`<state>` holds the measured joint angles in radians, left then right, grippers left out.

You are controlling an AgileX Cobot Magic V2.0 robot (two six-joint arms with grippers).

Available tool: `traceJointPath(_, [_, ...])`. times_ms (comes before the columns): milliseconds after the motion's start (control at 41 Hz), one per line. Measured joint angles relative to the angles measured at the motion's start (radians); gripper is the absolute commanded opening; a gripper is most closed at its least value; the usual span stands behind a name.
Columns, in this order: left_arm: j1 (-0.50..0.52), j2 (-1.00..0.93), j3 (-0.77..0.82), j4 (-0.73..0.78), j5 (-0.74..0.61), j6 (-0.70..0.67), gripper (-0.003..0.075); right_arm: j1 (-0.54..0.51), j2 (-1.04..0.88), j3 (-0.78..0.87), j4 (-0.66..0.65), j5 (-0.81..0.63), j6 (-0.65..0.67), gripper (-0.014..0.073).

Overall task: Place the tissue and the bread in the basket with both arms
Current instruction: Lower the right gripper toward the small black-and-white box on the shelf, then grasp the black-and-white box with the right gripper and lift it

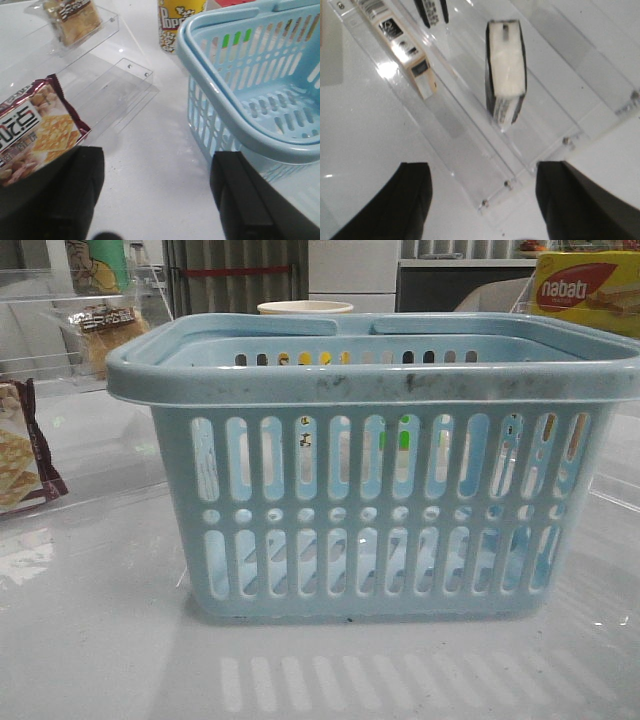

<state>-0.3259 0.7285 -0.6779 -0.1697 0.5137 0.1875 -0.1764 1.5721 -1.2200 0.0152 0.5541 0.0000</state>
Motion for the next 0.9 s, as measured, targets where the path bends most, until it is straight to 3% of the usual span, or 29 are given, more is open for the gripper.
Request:
traceJointPath(293, [-0.037,0.0,0.0,0.0,-0.034,0.0,0.0506,0.0,0.202,-0.178,-0.042,-0.005,-0.014,0.0534])
traceJointPath(342, [-0.037,0.0,0.0,0.0,-0.034,0.0,0.0506,0.0,0.218,-0.186,-0.046,-0.007,-0.014,0.0482])
traceJointPath(440, [-0.037,0.0,0.0,0.0,-0.034,0.0,0.0506,0.0,0.236,-0.186,-0.051,-0.009,-0.015,0.0297])
traceJointPath(562, [-0.037,0.0,0.0,0.0,-0.034,0.0,0.0506,0.0,0.238,-0.188,-0.055,-0.02,-0.016,0.0162])
traceJointPath(904, [-0.037,0.0,0.0,0.0,-0.034,0.0,0.0506,0.018,0.061,-0.188,-0.039,-0.001,-0.018,0.0143])
